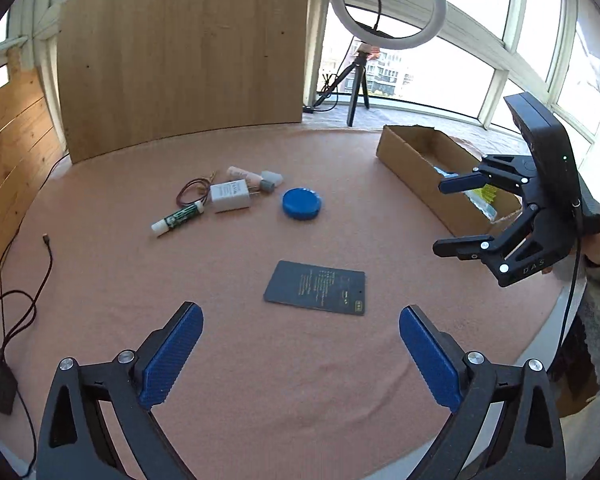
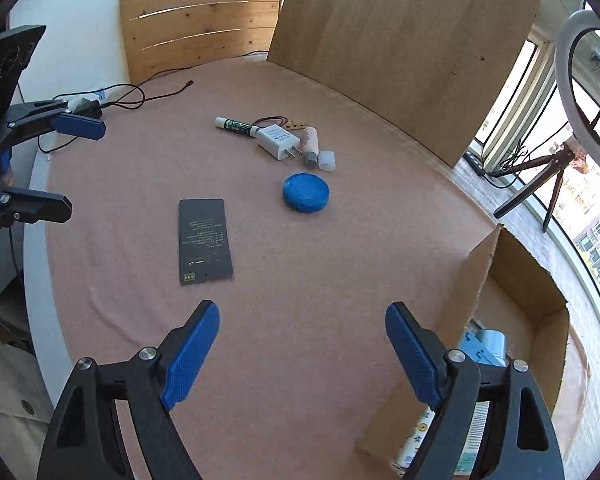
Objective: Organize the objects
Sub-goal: 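Move the right tool to the blue round tin and close on it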
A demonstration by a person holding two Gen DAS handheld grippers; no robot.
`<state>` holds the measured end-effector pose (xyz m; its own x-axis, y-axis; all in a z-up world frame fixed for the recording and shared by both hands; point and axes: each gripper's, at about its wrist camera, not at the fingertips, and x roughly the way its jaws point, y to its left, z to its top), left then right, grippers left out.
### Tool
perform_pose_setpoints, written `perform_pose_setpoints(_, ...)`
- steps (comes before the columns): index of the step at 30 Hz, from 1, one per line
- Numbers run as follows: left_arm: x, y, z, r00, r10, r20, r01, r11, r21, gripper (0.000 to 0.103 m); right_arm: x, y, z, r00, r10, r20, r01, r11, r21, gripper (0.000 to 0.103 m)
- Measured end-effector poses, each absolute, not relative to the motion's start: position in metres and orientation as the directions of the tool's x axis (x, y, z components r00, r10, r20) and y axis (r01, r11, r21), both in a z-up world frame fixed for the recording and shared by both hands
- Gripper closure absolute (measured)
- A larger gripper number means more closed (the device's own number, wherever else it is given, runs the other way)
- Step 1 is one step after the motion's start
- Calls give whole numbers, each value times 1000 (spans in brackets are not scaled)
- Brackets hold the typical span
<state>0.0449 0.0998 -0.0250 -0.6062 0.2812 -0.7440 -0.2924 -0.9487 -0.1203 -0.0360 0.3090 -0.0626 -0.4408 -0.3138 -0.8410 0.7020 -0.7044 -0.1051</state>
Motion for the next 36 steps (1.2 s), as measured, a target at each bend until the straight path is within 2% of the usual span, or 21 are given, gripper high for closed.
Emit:
perform_pose_setpoints(5, 55, 39, -33, -603, 275, -748, -203, -961, -190, 2, -57, 265, -79, -472, -241, -848, 575, -814, -88, 21)
perform_pose_setpoints(10, 64, -1, -31, -614, 286, -735, -204, -958, -203, 1, -96, 241, -92, -538, -145, -831, 418, -901, -114, 21)
perform_pose_setpoints(15, 68, -23, -32, -603, 289, -744, -241, -955, -175, 1, -124, 221, -114, -544, -67, -837, 376, -911, -171, 21)
perform_pose_setpoints(20, 68, -43, -36, -592, 288, -753, -233, -955, -182, 1, -146, 220, -122, -535, -84, -841, 336, -934, -120, 22)
perform_pose_setpoints(21, 68, -45, -38, -588, 286, -756, -229, -956, -183, 1, -148, 220, -122, -529, -96, -843, 332, -938, -101, 27)
perform_pose_setpoints(24, 68, -53, -44, -582, 275, -765, -207, -960, -187, 1, -151, 215, -121, -523, -115, -845, 337, -938, -81, 57)
perform_pose_setpoints(30, 63, -60, -51, -583, 294, -757, -180, -956, -232, 1, -138, 200, -122, -481, -158, -863, 367, -930, -34, 57)
perform_pose_setpoints(36, 1, -47, -68, -636, 239, -734, -156, -971, -181, 1, -99, 196, -122, -458, -198, -866, 408, -913, -7, 57)
